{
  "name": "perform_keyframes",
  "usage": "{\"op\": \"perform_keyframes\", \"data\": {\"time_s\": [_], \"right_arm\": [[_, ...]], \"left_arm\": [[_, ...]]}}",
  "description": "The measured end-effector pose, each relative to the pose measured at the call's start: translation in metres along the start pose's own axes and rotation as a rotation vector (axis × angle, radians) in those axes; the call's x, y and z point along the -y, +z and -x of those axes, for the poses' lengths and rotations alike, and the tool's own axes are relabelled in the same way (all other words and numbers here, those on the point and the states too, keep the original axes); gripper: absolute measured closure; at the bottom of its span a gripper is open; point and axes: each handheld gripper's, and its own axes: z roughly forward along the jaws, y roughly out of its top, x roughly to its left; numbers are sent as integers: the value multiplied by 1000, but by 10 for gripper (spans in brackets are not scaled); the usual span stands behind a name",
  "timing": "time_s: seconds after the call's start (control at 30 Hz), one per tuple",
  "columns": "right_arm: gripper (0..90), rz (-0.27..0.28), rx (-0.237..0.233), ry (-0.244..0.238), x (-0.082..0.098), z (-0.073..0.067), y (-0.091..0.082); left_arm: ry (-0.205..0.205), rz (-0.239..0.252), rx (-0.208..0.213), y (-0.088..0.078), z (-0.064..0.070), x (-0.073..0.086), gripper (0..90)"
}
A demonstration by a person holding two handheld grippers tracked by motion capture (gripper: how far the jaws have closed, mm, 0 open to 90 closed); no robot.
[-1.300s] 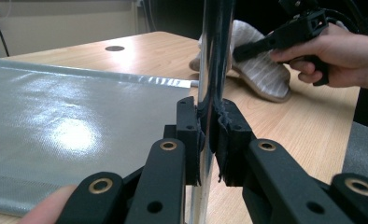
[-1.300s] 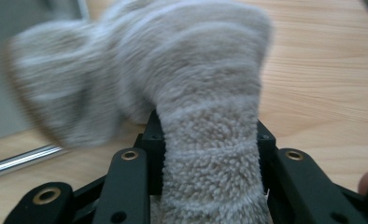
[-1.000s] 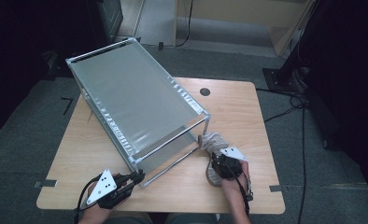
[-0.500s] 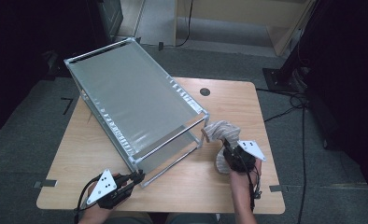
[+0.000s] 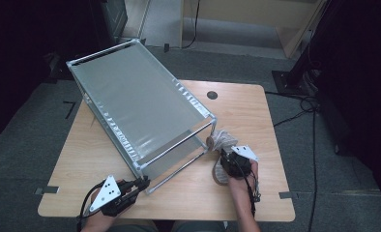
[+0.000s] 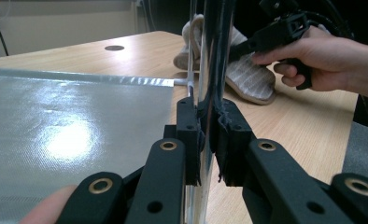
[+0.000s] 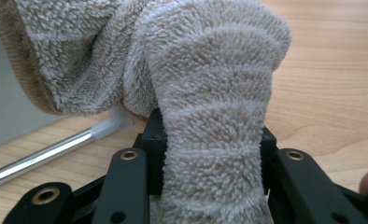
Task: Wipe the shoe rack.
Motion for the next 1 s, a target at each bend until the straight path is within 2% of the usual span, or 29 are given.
{"op": "perform_keyframes", "data": {"time_s": [0.07,0.17,0.27,0.37,0.47,0.57,0.73,0.87,1.0], "right_arm": [[618,0,3,8,0,0,1],[618,33,-2,25,-6,0,-5],[616,88,-41,33,-16,-1,-16],[615,139,-60,44,-25,-3,-28],[616,214,-75,55,-33,-4,-41],[616,277,-116,73,-42,-5,-56],[616,343,-137,66,-55,-12,-77],[615,397,-158,41,-65,-15,-90],[615,461,-182,61,-76,-14,-100]], "left_arm": [[0,-1,0,0,0,0,820],[-1,-2,-2,0,0,0,820],[-1,-2,-3,0,1,0,820],[1,-2,-2,0,0,0,820],[-1,-2,-3,0,1,0,820],[0,0,-2,0,0,0,820],[1,-2,-2,0,0,0,820],[0,-2,-4,0,1,0,821],[1,-3,-4,0,1,0,821]]}}
